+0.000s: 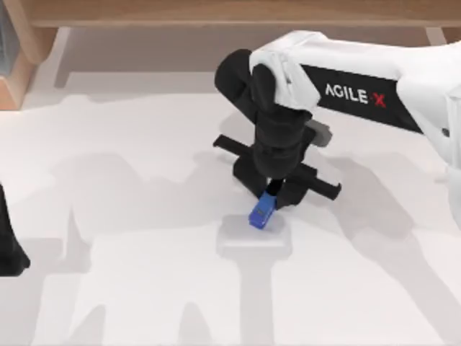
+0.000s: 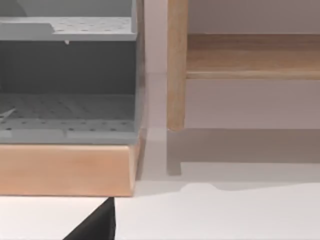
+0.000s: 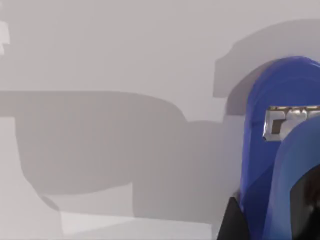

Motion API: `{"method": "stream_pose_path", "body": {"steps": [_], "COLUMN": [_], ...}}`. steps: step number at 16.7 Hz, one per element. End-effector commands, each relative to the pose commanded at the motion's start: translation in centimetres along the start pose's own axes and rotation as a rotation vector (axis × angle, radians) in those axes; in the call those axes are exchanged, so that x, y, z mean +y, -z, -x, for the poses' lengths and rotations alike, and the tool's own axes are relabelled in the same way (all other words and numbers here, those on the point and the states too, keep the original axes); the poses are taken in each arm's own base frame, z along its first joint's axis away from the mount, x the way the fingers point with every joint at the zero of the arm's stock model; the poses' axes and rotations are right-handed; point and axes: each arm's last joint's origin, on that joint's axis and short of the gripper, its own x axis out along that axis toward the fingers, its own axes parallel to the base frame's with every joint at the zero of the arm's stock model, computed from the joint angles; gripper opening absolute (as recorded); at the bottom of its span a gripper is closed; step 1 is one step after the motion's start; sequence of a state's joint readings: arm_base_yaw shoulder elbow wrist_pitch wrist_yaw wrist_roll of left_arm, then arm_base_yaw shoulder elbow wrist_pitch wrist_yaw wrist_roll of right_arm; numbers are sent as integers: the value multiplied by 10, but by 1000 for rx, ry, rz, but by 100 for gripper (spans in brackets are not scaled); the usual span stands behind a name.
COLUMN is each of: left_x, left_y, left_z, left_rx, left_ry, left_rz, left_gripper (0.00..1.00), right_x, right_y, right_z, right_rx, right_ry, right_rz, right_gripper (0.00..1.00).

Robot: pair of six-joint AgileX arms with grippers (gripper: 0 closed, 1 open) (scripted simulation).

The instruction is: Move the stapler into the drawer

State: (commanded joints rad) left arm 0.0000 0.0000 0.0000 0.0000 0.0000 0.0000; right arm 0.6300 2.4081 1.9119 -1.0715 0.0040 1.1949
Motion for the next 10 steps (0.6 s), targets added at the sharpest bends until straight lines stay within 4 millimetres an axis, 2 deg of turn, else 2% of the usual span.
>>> {"method": "stream_pose_path", "body": {"steps": [4, 10], "left_x": [0, 0], "left_y": [0, 0], "left_z": [0, 0], "left_rx": [0, 0], "left_ry": [0, 0], "left_rz": [0, 0], "left_gripper": [100, 100], "right_x": [-1, -1], "right_y": [-1, -1], "right_z": [2, 25], "right_rx": [-2, 0], "right_ry": [2, 7], "right_rz": [0, -1], "right_gripper": [0, 0]}}
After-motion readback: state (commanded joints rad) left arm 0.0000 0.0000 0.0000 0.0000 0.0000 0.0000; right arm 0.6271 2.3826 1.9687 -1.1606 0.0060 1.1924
